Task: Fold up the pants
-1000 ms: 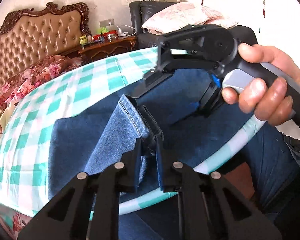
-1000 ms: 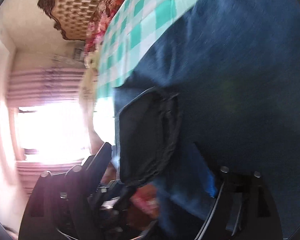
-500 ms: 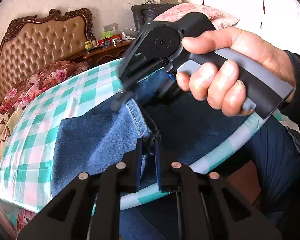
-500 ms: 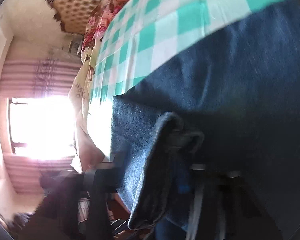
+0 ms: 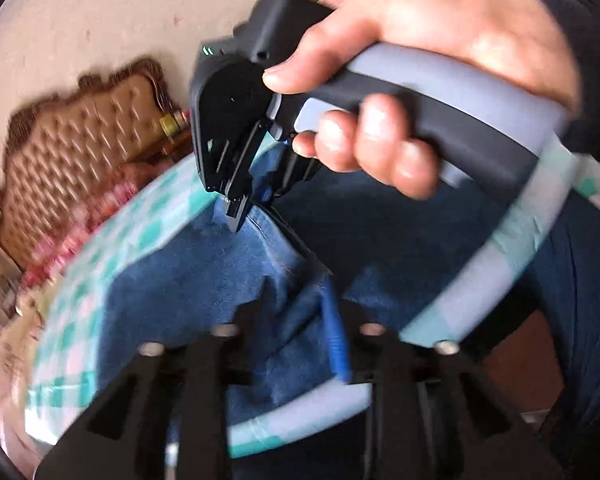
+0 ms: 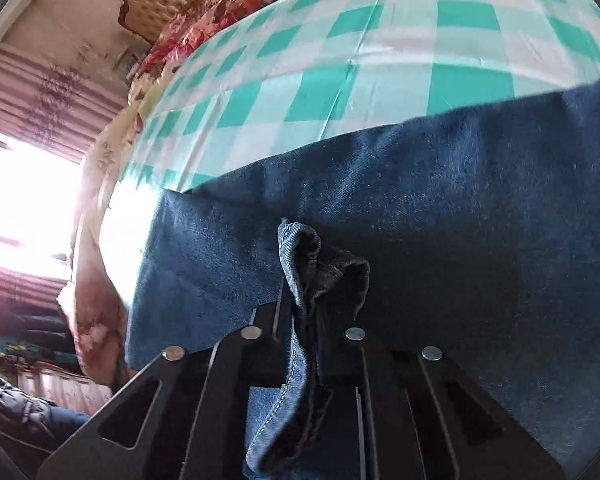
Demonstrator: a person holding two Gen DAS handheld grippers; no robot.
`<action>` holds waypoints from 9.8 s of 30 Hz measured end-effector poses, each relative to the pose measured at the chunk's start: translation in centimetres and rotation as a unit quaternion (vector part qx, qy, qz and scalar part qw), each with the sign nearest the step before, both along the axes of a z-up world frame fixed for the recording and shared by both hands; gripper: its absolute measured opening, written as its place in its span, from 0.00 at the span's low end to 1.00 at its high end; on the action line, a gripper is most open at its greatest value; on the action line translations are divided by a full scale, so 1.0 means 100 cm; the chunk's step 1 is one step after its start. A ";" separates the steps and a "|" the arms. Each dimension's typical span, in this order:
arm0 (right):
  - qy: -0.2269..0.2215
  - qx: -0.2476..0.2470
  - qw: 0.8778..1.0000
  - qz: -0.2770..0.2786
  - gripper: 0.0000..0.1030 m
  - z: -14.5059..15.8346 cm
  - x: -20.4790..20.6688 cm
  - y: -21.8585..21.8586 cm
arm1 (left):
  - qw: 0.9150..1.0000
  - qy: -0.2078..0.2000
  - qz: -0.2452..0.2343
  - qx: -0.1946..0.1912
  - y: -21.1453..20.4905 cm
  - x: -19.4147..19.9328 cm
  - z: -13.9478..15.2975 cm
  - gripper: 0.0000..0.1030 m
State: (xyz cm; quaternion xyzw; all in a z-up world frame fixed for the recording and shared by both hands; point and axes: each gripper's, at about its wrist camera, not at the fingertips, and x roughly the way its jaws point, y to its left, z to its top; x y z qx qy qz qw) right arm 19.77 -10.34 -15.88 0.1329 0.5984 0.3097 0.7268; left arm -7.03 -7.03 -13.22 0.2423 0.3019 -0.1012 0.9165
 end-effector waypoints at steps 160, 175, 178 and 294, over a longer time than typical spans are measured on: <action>-0.310 -0.335 0.888 -0.056 0.07 0.005 -0.050 -0.009 | 0.925 0.121 0.205 -0.297 0.171 0.023 -0.018 0.46; -0.297 -0.303 0.905 0.015 0.60 0.063 -0.060 0.052 | 0.884 0.126 0.211 -0.398 0.201 0.015 -0.011 0.16; -0.266 -0.254 0.928 0.065 0.60 0.074 -0.061 0.086 | 0.913 0.096 0.203 -0.340 0.183 0.013 0.008 0.15; -0.106 -0.026 0.966 -0.234 0.24 0.042 -0.010 -0.481 | 0.963 -0.125 -0.208 0.119 -0.428 0.063 -0.001 0.53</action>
